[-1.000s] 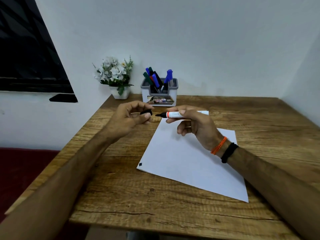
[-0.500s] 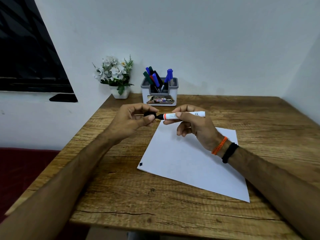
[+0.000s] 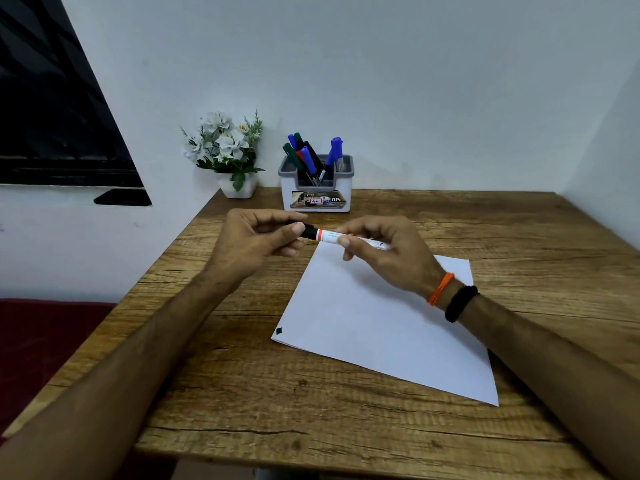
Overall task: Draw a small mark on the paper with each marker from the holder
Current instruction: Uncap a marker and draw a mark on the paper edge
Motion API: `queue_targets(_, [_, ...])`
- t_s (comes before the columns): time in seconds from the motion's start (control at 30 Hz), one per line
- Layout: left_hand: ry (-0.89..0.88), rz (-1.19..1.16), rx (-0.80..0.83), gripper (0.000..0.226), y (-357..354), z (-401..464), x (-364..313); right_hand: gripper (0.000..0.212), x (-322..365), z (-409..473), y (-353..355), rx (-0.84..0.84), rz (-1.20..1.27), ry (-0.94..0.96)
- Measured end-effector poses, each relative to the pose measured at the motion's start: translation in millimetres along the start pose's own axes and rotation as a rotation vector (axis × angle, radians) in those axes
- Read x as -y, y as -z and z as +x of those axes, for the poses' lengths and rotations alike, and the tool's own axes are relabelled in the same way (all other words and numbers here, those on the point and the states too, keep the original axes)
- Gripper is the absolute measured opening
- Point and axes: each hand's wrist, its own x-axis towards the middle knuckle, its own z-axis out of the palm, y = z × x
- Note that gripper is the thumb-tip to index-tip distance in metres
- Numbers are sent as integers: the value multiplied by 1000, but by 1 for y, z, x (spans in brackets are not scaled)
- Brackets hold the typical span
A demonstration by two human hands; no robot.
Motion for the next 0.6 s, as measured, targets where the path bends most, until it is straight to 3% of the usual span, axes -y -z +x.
queue_targets(0.13, [7,-1,-25,21,-9,-3,3,14,-4,-2,-7,-50,-283,232])
queue_targets(0.2, [6,-14,-43,20,-13,-5,5,16,-5,-1,-10,-68,-281,242])
queue_targets(0.43, [-86,20,-86,23,-18,-7,5,39,4,-4,-24,27,529,-433])
queue_targets(0.6, [-135,-103,-124,26,-18,-2,-3,25,18,-4,-35,44,574,-367])
